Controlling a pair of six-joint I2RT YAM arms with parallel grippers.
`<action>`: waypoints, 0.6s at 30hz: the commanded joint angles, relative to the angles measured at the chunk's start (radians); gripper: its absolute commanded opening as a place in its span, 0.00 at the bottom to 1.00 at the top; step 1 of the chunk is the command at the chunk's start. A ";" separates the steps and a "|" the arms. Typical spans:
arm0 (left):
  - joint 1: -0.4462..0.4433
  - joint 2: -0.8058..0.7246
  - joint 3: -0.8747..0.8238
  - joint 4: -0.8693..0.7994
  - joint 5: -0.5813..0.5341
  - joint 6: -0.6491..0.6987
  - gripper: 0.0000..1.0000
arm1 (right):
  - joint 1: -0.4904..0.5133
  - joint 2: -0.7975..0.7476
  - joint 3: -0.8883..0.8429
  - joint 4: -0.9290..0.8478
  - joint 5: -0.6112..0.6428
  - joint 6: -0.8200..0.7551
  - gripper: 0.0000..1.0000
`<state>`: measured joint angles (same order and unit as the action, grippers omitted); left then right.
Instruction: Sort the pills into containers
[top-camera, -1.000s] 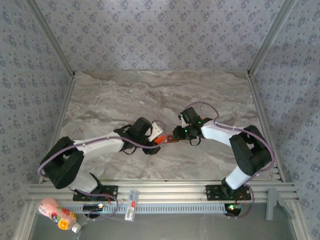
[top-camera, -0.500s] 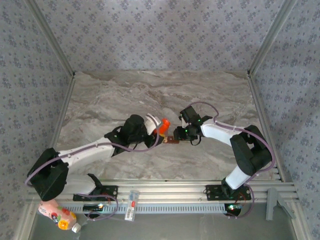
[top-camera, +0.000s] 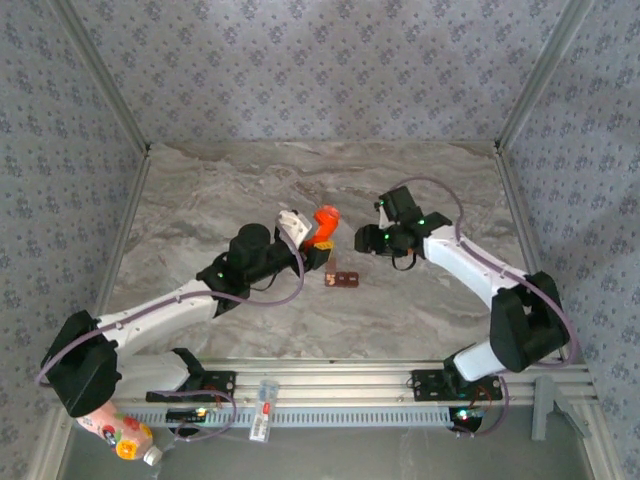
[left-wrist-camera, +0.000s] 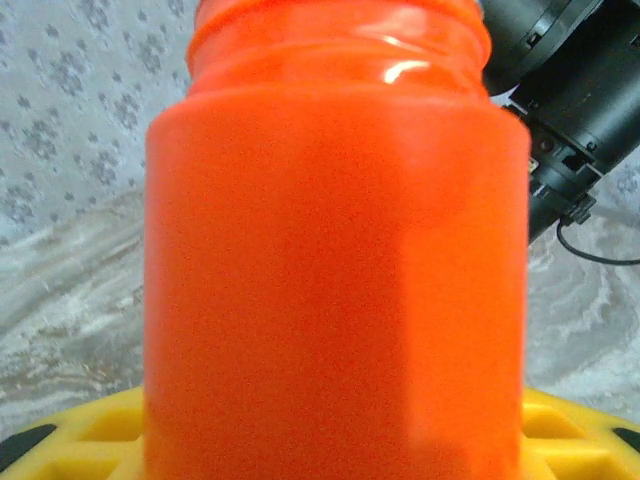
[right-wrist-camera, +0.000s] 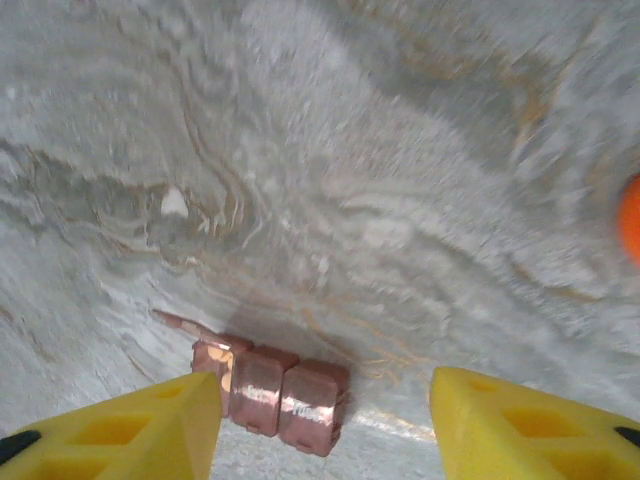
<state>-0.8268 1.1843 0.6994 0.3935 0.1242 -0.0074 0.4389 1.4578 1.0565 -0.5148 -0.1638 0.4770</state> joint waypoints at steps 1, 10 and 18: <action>-0.001 -0.028 0.073 0.124 -0.024 0.026 0.00 | -0.061 -0.004 0.056 -0.116 0.053 -0.040 0.64; 0.000 -0.027 0.193 0.143 0.007 0.055 0.00 | -0.182 0.175 0.213 -0.239 0.152 -0.192 0.80; -0.001 -0.002 0.227 0.164 0.049 0.033 0.00 | -0.219 0.325 0.256 -0.256 0.198 -0.229 0.80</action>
<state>-0.8268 1.1835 0.8894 0.4847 0.1421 0.0326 0.2337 1.7496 1.2804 -0.7235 -0.0021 0.2806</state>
